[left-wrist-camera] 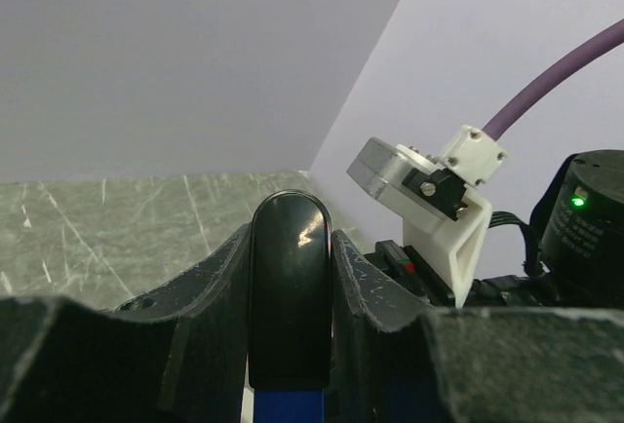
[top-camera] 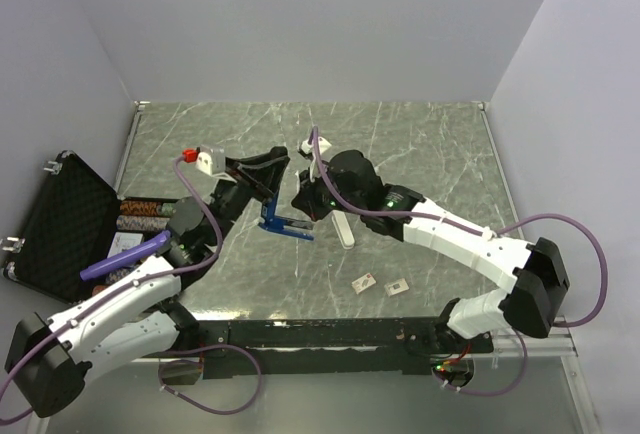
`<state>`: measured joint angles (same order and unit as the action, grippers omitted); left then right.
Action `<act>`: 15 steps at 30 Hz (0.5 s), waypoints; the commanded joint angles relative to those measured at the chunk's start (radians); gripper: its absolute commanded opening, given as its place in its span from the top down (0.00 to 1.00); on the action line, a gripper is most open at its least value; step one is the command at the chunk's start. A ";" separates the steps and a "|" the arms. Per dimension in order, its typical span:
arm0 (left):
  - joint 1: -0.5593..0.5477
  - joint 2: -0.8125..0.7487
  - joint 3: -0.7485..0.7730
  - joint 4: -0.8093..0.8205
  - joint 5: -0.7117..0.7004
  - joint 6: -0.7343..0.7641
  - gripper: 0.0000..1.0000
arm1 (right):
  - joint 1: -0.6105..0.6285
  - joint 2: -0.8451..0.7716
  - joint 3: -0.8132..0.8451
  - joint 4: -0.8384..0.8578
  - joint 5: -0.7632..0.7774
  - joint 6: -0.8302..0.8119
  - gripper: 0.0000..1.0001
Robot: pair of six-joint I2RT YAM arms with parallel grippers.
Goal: Unload the staples from the stapler
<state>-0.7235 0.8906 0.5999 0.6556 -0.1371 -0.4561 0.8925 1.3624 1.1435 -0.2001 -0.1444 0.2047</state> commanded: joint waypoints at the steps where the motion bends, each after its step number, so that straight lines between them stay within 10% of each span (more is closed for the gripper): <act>1: -0.005 0.004 0.038 0.075 -0.038 0.005 0.99 | -0.007 0.001 0.009 0.068 -0.049 0.022 1.00; 15: -0.004 0.051 0.063 0.095 -0.050 0.010 0.99 | -0.007 0.027 -0.103 0.163 -0.098 0.082 1.00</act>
<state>-0.7235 0.9470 0.6003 0.6460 -0.1677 -0.4458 0.8894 1.3888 1.0588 -0.1101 -0.2134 0.2630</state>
